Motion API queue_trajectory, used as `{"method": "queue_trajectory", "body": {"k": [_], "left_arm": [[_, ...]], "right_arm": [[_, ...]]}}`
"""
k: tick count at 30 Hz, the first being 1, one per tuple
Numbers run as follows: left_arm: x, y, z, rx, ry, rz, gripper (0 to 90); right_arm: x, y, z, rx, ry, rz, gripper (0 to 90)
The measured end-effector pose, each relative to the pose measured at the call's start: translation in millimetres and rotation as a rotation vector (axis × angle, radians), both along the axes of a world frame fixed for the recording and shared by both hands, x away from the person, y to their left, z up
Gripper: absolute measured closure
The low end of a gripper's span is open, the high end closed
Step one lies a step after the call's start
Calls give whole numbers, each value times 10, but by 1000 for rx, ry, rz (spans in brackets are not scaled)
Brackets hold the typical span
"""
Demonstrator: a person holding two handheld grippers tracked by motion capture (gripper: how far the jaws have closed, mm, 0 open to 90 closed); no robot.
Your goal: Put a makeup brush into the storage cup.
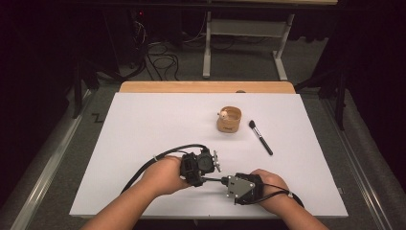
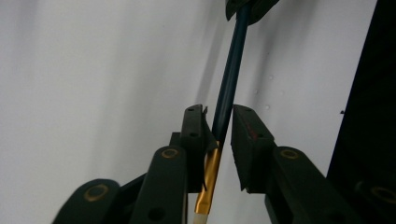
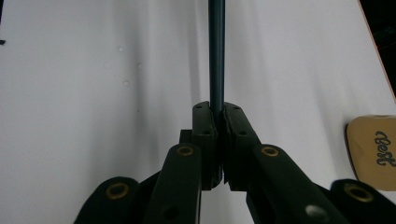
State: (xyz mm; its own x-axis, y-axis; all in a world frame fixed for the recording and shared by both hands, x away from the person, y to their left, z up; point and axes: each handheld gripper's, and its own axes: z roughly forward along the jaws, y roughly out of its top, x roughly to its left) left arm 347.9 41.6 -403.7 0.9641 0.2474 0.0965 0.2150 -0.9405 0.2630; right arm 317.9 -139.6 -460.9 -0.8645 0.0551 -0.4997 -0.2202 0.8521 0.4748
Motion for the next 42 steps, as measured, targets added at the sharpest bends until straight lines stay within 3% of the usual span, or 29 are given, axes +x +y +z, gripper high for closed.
{"method": "queue_trajectory", "body": {"k": [8, 21, 28, 42], "left_arm": [[17, 30, 28, -17, -33, 24, 511], [41, 144, 23, -38, -32, 57, 261], [65, 231, 29, -38, -35, 92, 165], [94, 390, -55, -14, -27, 130, 91]], "right_arm": [[3, -13, -4, -20, -15, 2, 863], [8, -53, -8, -17, 1, -17, 863], [28, -109, -14, -28, -7, -31, 863], [52, -259, -8, -40, -15, -63, 863]]}}
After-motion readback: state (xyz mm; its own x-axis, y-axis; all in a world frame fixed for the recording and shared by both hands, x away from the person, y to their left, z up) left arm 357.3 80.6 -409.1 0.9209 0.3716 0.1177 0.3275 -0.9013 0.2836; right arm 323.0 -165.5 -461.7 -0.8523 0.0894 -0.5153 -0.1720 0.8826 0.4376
